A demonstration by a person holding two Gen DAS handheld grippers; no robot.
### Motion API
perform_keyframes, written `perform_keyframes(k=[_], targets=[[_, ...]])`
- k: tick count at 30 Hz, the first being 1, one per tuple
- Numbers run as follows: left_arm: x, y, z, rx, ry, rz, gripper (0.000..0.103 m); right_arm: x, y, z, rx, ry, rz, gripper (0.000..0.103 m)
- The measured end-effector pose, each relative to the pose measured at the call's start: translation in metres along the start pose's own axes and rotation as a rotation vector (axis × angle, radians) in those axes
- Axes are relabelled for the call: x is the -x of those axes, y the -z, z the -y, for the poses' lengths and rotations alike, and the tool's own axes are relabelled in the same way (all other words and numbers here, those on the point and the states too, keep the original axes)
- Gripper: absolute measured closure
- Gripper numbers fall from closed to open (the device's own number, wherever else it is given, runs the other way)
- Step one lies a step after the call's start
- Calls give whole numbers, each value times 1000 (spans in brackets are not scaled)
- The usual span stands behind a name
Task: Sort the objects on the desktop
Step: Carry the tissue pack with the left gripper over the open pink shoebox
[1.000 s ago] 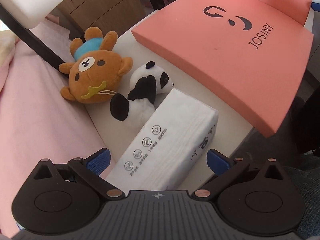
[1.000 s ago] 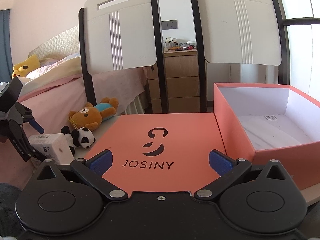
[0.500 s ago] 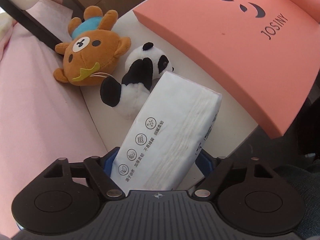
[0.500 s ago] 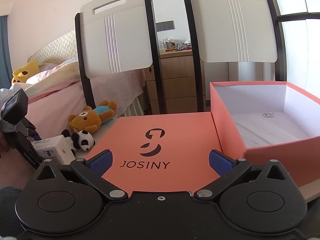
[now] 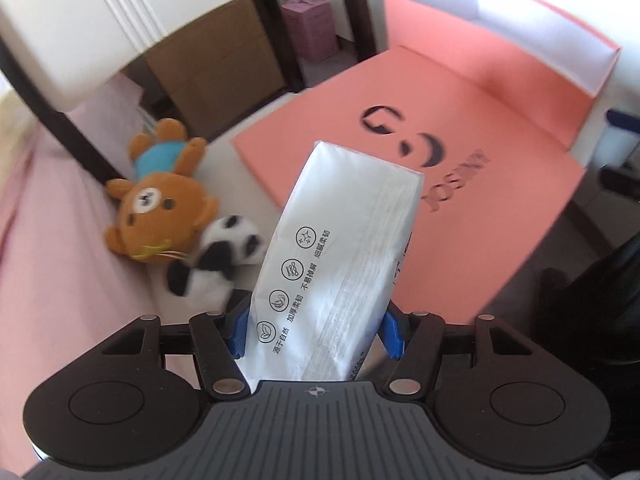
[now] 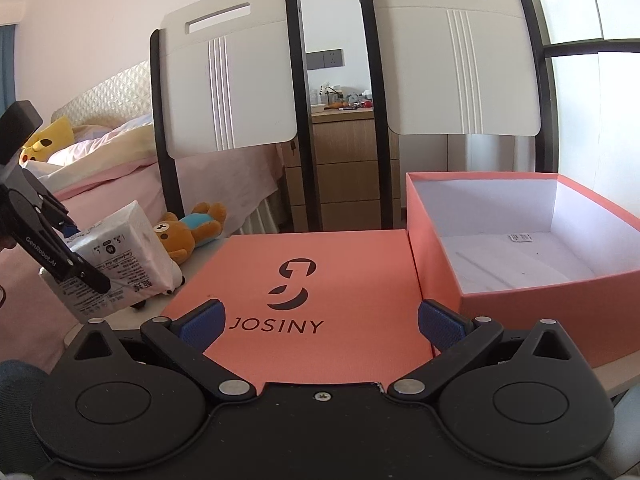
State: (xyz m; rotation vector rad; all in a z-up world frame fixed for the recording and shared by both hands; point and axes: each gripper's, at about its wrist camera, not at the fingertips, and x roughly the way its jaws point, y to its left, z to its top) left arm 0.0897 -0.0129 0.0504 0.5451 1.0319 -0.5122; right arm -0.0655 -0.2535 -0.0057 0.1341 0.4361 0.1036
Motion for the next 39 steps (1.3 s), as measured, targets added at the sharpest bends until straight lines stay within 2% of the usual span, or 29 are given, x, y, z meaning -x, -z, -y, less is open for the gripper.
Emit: perform_keyframes(k=[3,8,13,17,28,39], targets=[[6,-11,15,-2,29,-5,38,6,1,2,-1,7,9,0],[22,-30,34,13,48,31,38,15,2,6,-6,8,21,0],[33,-59,48,17,29,54,38,21,4,10,6,28,17,0],[43,-89,58,10,50,112,38,23,6,14,15,45,5,0],[41,-167,108,-54,103,162,38,39,9,33,16,100,-2,0],[19,-224,169,-135,152,177,38,45,10,57,-24,120,-9,0]])
